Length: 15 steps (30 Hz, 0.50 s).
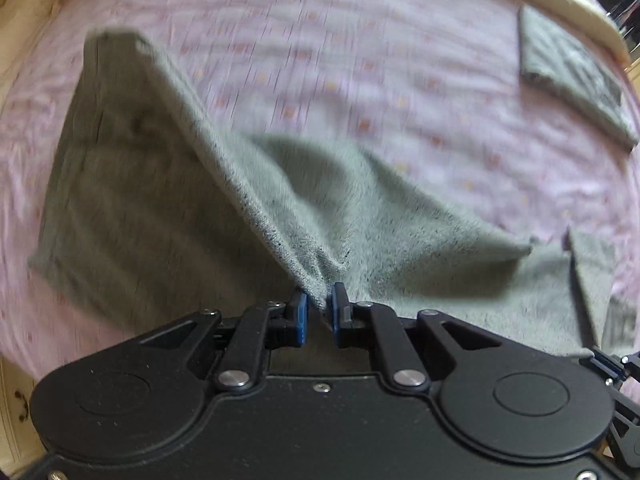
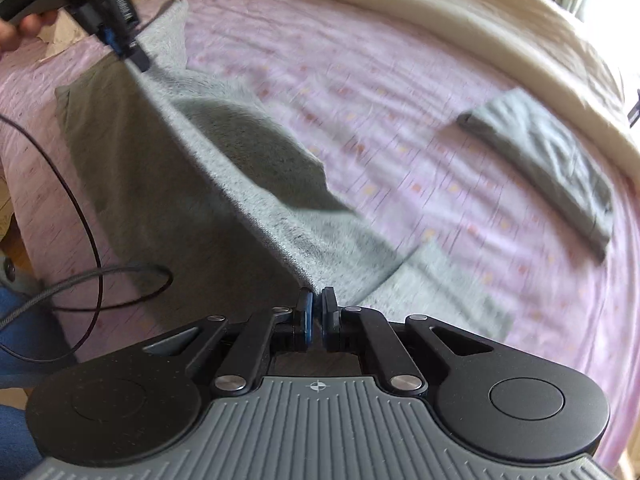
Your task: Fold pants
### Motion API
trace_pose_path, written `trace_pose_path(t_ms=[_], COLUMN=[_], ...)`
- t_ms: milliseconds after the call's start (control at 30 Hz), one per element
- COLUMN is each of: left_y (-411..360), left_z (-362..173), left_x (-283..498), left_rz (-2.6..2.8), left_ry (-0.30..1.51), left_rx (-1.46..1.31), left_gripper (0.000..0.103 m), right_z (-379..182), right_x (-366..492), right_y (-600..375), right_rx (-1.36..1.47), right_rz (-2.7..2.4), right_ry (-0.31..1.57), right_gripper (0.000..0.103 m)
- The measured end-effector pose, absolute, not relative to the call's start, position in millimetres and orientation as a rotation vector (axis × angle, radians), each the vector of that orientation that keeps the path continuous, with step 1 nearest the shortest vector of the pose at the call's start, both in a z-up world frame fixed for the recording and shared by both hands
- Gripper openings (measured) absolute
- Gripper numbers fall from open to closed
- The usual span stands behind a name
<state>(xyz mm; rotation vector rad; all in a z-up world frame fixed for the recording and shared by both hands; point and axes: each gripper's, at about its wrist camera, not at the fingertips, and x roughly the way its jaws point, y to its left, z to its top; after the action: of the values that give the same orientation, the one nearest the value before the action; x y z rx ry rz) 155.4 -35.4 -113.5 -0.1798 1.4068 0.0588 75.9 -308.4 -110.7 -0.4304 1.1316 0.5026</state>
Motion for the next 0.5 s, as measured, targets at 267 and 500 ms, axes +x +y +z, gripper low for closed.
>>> trace_pose_path(t_ms=[267,500], left_y=[-46,-42], left_z=[-165,-159], left_x=[141,141], left_rz=[0.045,-0.006], left_ry=[1.472,1.441], left_rx=[-0.09,-0.084], left_gripper=[0.015,0.016], right_z=[-144,-118], right_x=[57,65], right_y=[-300,-317], right_rx=[-0.323,-0.245], right_rz=[0.396,0.112], right_ry=[1.262,1.123], right_gripper=[0.009,0.014])
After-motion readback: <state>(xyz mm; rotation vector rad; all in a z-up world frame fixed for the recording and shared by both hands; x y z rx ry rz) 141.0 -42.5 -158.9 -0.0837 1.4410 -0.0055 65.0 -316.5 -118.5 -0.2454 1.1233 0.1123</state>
